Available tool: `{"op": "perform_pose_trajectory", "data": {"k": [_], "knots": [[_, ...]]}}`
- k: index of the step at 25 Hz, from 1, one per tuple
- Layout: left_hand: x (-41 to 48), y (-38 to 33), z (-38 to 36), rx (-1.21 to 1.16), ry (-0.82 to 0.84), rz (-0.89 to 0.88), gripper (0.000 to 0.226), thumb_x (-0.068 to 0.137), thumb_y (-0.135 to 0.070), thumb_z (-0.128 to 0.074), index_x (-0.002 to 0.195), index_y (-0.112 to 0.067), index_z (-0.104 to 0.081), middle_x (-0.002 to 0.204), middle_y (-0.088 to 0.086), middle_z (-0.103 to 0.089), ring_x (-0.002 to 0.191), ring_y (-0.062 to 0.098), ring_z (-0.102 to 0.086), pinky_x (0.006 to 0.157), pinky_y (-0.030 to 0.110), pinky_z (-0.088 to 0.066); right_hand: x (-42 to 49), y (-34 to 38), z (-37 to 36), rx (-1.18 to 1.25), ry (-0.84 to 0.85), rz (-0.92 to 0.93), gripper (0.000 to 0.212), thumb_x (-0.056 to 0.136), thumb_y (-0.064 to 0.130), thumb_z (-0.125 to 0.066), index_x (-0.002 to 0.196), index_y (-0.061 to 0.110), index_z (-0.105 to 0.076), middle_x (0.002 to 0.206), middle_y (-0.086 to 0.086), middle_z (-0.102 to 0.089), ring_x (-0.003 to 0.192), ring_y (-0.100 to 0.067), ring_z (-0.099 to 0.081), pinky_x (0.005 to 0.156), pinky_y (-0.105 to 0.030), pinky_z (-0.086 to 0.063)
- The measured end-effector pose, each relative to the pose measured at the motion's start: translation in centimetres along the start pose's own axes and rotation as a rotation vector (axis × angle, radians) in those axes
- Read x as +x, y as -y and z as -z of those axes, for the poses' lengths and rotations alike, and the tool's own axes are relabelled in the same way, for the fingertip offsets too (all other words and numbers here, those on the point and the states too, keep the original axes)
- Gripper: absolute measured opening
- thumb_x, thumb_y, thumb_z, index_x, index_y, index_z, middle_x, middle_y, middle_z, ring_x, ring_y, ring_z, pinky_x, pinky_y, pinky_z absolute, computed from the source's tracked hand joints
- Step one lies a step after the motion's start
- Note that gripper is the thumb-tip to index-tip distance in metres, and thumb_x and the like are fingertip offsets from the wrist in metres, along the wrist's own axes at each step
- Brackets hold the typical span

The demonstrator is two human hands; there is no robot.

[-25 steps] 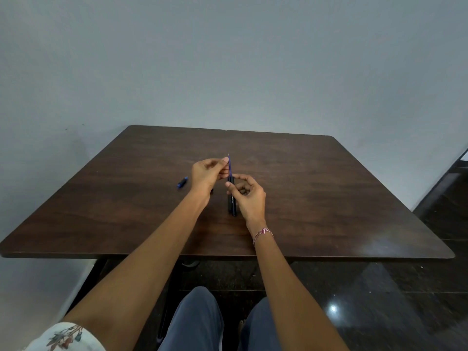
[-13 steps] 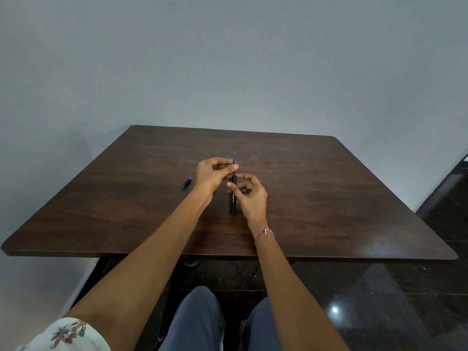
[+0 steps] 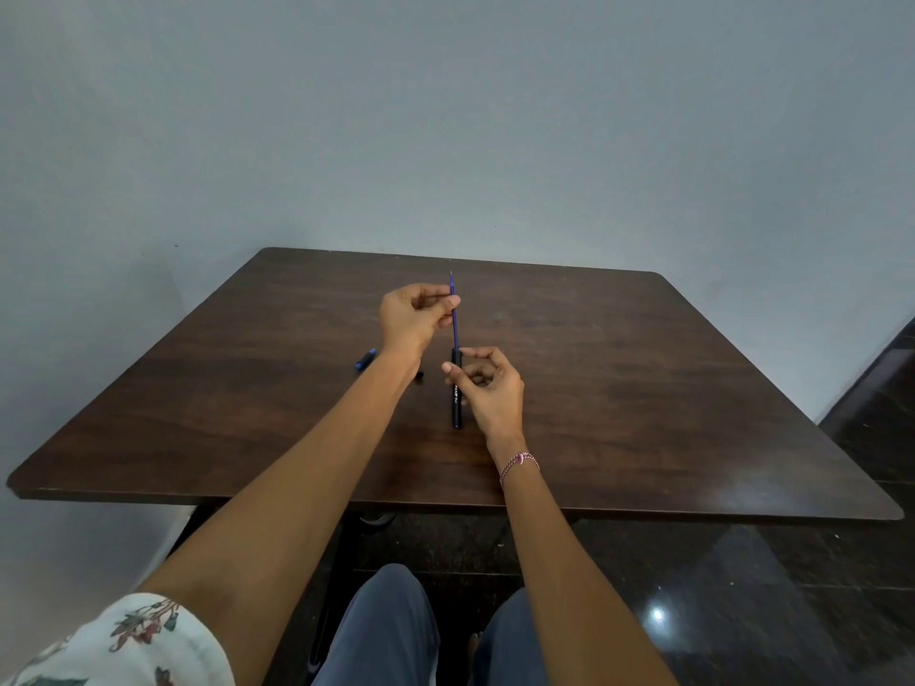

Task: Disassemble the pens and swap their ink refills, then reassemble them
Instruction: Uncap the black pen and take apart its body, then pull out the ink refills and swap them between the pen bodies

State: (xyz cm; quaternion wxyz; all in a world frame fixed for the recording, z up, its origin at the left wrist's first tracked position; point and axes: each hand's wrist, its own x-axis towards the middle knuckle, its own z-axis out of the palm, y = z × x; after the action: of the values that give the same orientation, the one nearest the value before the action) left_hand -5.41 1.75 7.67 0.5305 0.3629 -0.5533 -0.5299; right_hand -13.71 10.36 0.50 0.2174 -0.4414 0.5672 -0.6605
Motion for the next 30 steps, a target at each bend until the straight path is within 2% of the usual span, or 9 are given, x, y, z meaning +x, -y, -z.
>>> {"op": "perform_pose_trajectory", "data": {"k": [3,10,15,17,19,21,23,30], "knots": [[0.4,-0.5,-0.1,-0.041,-0.043,-0.034,0.016,0.08,0.001,-0.07,0.096,-0.001,-0.068,0.08,0.001,-0.069,0.072,0.007,-0.067,0.063,0.017,-0.056,0.0,0.0,0.0,-0.004,0.02,-0.004,0.027,0.077,0.022,-0.078,0.096,0.027,-0.059,0.07,0.002,-0.07,0.065,-0.002,-0.067,0.053,-0.016,-0.051],[2.8,-1.7,2.1,-0.114,-0.204,-0.063,0.019,0.081,0.004,-0.069,0.1,0.004,-0.067,0.084,0.005,-0.068,0.075,0.011,-0.066,0.066,0.019,-0.056,0.1,-0.3,0.0,-0.013,0.041,-0.023,0.027,0.076,0.024,-0.078,0.095,0.028,-0.059,0.069,0.001,-0.071,0.066,-0.007,-0.068,0.055,-0.019,-0.052],[4.5,-0.5,4.9,0.215,-0.161,0.02,0.024,0.078,0.005,-0.072,0.101,0.007,-0.068,0.097,0.02,-0.069,0.068,0.012,-0.064,0.056,0.014,-0.055,0.1,-0.3,0.0,-0.024,0.048,-0.018,0.027,0.077,0.024,-0.078,0.095,0.028,-0.058,0.069,0.002,-0.071,0.065,-0.006,-0.067,0.055,-0.019,-0.054],[5.5,0.2,6.7,0.428,-0.134,0.111,0.025,0.076,0.002,-0.075,0.1,0.007,-0.069,0.099,0.023,-0.069,0.072,0.02,-0.066,0.067,0.024,-0.058,0.1,-0.3,0.0,-0.024,0.052,-0.018,0.026,0.077,0.024,-0.077,0.095,0.029,-0.058,0.068,0.004,-0.07,0.064,-0.005,-0.067,0.056,-0.019,-0.054],[6.3,0.7,8.7,0.695,-0.123,0.207,0.026,0.075,-0.005,-0.078,0.098,0.004,-0.072,0.099,0.021,-0.071,0.085,0.027,-0.069,0.082,0.037,-0.057,0.2,-0.4,0.0,-0.025,0.053,-0.02,0.026,0.078,0.024,-0.077,0.095,0.028,-0.058,0.068,0.004,-0.07,0.064,-0.004,-0.066,0.055,-0.018,-0.053],[6.4,0.9,10.3,0.876,-0.136,0.287,0.026,0.076,-0.014,-0.079,0.096,0.001,-0.073,0.096,0.018,-0.072,0.088,0.027,-0.07,0.085,0.039,-0.056,0.3,-0.4,0.0,-0.031,0.048,-0.018,0.026,0.078,0.024,-0.077,0.095,0.028,-0.058,0.068,0.004,-0.07,0.064,-0.003,-0.066,0.055,-0.017,-0.051],[6.0,1.1,11.1,0.934,-0.133,0.325,0.023,0.077,-0.016,-0.078,0.094,-0.001,-0.073,0.091,0.015,-0.073,0.082,0.024,-0.071,0.082,0.037,-0.058,0.3,-0.4,0.0,-0.037,0.047,-0.019,0.026,0.078,0.024,-0.077,0.095,0.029,-0.058,0.069,0.004,-0.07,0.064,-0.003,-0.066,0.055,-0.016,-0.051],[5.0,2.5,11.5,1.042,-0.08,0.355,0.025,0.079,-0.014,-0.076,0.098,0.002,-0.07,0.096,0.017,-0.071,0.087,0.026,-0.07,0.084,0.039,-0.057,0.3,-0.4,0.1,-0.054,0.034,-0.017,0.026,0.078,0.024,-0.077,0.097,0.026,-0.058,0.07,0.002,-0.071,0.063,-0.002,-0.065,0.055,-0.017,-0.051]]}}
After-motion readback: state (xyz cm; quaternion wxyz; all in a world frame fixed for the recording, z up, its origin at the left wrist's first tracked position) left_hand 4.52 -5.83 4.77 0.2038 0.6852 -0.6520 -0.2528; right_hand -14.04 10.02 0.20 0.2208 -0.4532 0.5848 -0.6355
